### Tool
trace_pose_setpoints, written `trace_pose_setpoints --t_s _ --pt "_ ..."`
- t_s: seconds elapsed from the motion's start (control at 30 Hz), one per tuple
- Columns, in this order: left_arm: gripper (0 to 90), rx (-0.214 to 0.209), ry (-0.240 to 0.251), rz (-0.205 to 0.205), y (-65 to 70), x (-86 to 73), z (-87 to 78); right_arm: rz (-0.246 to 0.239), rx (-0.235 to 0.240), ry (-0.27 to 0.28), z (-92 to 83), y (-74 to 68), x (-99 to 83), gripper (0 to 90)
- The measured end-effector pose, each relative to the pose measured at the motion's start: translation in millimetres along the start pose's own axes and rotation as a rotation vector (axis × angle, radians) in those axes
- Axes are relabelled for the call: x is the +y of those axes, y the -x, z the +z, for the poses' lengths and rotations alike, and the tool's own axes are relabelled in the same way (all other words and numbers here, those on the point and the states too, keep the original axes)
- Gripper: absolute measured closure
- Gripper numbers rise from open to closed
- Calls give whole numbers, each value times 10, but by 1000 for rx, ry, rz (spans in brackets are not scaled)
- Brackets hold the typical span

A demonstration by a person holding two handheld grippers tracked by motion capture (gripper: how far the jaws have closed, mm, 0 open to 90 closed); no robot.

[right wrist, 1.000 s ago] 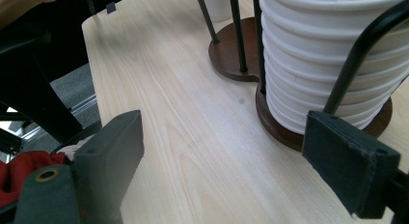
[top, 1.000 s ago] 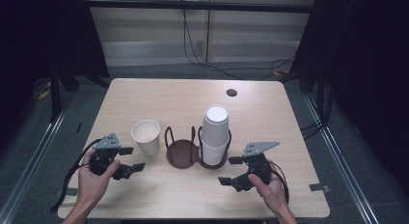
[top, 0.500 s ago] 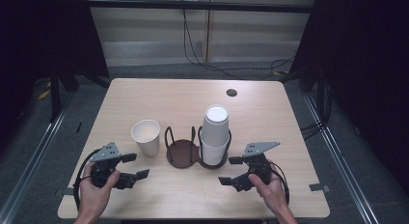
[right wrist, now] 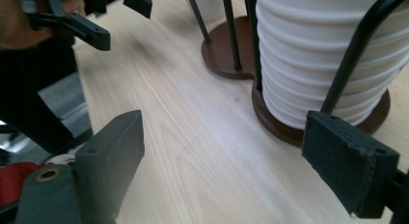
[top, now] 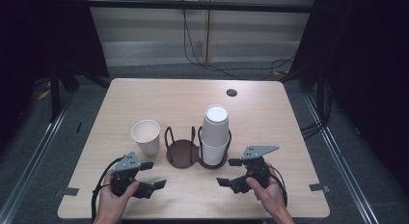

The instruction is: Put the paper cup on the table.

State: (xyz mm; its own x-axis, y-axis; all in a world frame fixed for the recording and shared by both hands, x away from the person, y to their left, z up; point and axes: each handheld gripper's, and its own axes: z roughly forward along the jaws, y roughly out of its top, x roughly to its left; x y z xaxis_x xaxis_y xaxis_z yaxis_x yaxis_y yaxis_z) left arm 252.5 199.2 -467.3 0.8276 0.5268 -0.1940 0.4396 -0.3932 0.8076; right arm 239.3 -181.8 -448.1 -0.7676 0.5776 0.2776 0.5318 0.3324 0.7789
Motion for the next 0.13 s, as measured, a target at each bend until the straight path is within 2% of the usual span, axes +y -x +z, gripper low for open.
trace_pose_setpoints --t_s 0.03,0.07,0.1,0.13 --pt "168 -4 4 -18 16 -5 16 -9 -15 -5 2 -25 -1 151" --pt "169 -17 11 -63 36 -27 29 -17 -19 0 -1 -41 -2 149" --pt "169 -13 10 -81 57 -43 41 -16 -23 8 -8 -45 -1 148" --pt "168 -15 6 -81 85 -56 60 -12 -32 12 -10 -45 -3 148"
